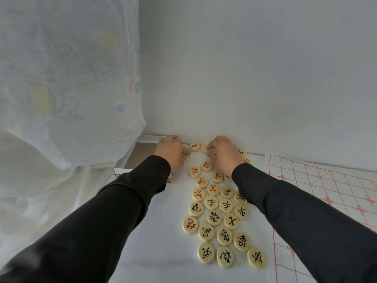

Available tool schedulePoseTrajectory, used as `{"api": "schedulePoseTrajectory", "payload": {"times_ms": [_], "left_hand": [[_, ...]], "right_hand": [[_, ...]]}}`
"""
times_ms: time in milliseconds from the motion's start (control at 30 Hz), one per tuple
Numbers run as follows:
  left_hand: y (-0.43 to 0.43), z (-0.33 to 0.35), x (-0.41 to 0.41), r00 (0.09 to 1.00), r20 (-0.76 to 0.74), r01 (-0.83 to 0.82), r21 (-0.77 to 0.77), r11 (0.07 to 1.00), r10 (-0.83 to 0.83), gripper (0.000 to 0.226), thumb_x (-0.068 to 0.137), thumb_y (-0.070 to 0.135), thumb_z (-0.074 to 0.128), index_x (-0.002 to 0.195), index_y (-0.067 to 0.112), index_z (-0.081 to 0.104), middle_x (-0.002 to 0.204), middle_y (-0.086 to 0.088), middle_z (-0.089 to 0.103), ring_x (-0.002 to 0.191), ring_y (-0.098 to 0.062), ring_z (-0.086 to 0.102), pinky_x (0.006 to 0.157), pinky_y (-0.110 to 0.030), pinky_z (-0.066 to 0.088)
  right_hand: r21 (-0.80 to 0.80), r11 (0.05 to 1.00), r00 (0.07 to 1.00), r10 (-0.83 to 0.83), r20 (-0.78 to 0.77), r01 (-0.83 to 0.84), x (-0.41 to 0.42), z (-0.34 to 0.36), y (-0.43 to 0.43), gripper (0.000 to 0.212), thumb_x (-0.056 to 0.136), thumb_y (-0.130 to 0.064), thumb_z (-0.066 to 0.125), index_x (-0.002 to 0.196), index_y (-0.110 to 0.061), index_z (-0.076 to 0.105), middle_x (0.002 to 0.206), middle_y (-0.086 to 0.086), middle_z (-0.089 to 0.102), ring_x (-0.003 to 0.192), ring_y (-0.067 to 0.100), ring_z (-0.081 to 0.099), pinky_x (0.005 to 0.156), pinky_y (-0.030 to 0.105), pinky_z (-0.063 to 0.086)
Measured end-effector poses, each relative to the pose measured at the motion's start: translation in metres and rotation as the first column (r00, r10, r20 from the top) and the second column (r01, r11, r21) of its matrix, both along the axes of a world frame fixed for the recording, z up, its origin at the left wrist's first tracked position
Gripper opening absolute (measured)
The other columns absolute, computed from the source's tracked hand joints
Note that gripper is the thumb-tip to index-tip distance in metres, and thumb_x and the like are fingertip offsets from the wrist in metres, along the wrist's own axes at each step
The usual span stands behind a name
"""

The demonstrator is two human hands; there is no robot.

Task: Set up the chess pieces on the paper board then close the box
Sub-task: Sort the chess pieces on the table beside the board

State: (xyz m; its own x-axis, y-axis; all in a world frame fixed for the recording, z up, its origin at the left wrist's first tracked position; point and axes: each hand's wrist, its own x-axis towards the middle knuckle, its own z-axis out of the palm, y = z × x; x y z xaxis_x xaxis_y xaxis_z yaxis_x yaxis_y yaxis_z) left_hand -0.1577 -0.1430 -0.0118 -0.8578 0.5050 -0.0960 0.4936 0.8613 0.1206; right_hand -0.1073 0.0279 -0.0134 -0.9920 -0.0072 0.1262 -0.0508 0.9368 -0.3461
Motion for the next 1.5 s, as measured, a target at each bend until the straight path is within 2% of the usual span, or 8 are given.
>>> {"api": "schedulePoseTrajectory", "payload": {"times_ms": [67,200,533,733,933,1133,1300,1500], "left_hand": [[0.002,0.001,0.000,1.000,0.006,-0.012,0.003,1.000,0.012,0.039,0.094,0.017,0.041,0.125,0.035,0.057,0.139,0.002,0.046,0.139,-0.021,0.018,0.110,-0.040,0.020],[0.006,0.003,0.001,1.000,-0.019,-0.004,-0.003,1.000,0.004,0.033,0.094,0.025,0.043,0.118,0.036,0.062,0.135,0.002,0.050,0.139,-0.019,0.020,0.112,-0.042,0.018],[0.010,0.006,0.004,0.999,-0.047,0.003,-0.034,0.999,-0.005,0.031,0.089,0.037,0.051,0.114,0.028,0.067,0.136,-0.003,0.047,0.135,-0.016,0.026,0.112,-0.040,0.016],[0.012,0.008,0.006,1.000,0.004,-0.015,0.076,0.997,0.015,0.030,0.085,0.038,0.060,0.108,0.022,0.070,0.117,-0.005,0.055,0.109,-0.021,0.050,0.095,-0.035,0.043],[0.015,0.010,0.008,1.000,0.016,-0.019,0.133,0.991,0.017,0.021,0.085,0.031,0.062,0.101,0.022,0.072,0.109,-0.003,0.059,0.099,-0.020,0.054,0.086,-0.030,0.046],[0.014,0.010,0.008,0.996,0.092,-0.025,0.171,0.985,0.009,0.023,0.090,0.027,0.057,0.105,0.020,0.072,0.116,-0.003,0.058,0.106,-0.019,0.052,0.087,-0.025,0.040],[0.005,0.009,0.006,0.993,0.114,-0.039,0.152,0.988,0.021,0.033,0.094,0.015,0.045,0.123,0.021,0.061,0.126,-0.006,0.048,0.117,-0.021,0.045,0.101,-0.028,0.036],[0.006,0.006,0.003,0.990,0.135,0.011,0.137,0.990,-0.030,0.060,0.086,-0.005,0.040,0.140,0.021,0.039,0.149,-0.006,0.032,0.139,-0.023,0.025,0.114,-0.031,0.021]], "right_hand": [[0.047,0.998,0.999,0.033,0.010,-0.033,-0.005,0.001,-0.002,0.028,0.094,-0.017,0.049,0.119,-0.008,0.058,0.118,0.006,0.053,0.113,0.023,0.046,0.094,0.032,0.040],[0.202,0.975,0.993,0.076,0.091,-0.094,-0.015,-0.003,-0.011,0.029,0.093,-0.024,0.051,0.113,-0.006,0.061,0.116,0.008,0.052,0.112,0.025,0.045,0.088,0.031,0.037],[0.225,0.973,0.991,0.027,0.130,-0.056,-0.023,0.005,-0.013,0.025,0.088,-0.021,0.061,0.108,-0.007,0.060,0.108,0.011,0.058,0.101,0.027,0.054,0.081,0.033,0.042],[0.187,0.982,0.984,-0.003,0.178,-0.031,-0.017,0.005,-0.010,0.022,0.084,-0.028,0.066,0.098,-0.013,0.059,0.101,0.008,0.061,0.092,0.025,0.056,0.077,0.032,0.044],[0.201,0.976,0.977,0.038,0.211,-0.082,-0.011,0.015,-0.006,0.029,0.087,-0.025,0.061,0.114,-0.015,0.063,0.114,0.005,0.064,0.103,0.023,0.058,0.087,0.030,0.046],[0.031,0.997,0.965,0.061,0.257,-0.071,-0.006,0.022,-0.001,0.025,0.092,-0.014,0.051,0.108,-0.006,0.068,0.112,0.010,0.067,0.102,0.026,0.062,0.090,0.035,0.049],[-0.024,0.999,0.965,-0.029,0.263,0.036,-0.013,0.011,0.001,0.025,0.085,0.003,0.047,0.099,0.005,0.068,0.107,0.019,0.067,0.101,0.034,0.062,0.086,0.042,0.053],[-0.307,0.944,0.993,-0.115,0.039,0.121,-0.005,0.005,0.023,0.027,0.094,-0.004,0.042,0.107,-0.007,0.067,0.112,0.005,0.063,0.103,0.018,0.056,0.088,0.021,0.040]]}}
